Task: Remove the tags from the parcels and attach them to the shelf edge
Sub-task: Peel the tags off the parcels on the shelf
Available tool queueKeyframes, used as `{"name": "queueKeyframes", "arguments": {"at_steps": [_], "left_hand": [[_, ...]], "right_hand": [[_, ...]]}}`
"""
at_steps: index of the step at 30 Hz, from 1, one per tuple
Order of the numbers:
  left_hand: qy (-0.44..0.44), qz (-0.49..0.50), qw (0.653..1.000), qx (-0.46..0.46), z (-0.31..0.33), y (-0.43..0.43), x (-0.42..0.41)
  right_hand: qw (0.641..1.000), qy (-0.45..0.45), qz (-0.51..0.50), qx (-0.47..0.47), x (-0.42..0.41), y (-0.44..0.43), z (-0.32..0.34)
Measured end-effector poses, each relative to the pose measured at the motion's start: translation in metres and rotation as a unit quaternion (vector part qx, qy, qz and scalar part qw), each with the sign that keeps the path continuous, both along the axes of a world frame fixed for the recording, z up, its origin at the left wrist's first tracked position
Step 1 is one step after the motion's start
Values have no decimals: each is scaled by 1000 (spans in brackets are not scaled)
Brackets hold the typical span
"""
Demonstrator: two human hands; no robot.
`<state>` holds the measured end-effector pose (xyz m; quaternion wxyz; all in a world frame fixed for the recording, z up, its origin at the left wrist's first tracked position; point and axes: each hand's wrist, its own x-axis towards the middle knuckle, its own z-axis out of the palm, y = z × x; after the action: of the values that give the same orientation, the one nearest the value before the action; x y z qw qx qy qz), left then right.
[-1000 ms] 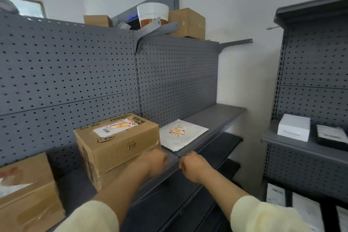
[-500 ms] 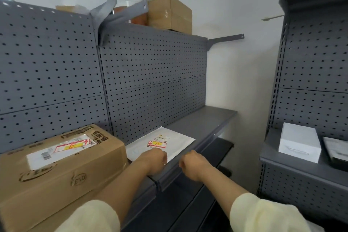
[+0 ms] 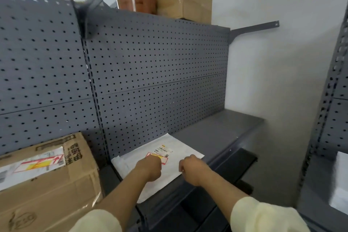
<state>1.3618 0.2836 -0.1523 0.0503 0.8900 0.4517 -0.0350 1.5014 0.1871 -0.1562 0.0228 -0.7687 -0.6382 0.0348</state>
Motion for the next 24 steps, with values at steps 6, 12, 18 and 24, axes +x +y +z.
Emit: {"name": "queueKeyframes", "arguments": {"at_steps": [6,12,18,24], "left_hand": [[25,48,999,5,-6,54,14],[42,97,994,42,9,93,27],[44,126,991,29,3,110,23],[23,172,985,-5,11,119,5]], "right_hand": [[1000,2,26,3,4,71,-8],[998,18,58,30,3,133,-12],[991,62,114,6,-19,167,-18],[968,39,194,-156,-20,189,-7]]}}
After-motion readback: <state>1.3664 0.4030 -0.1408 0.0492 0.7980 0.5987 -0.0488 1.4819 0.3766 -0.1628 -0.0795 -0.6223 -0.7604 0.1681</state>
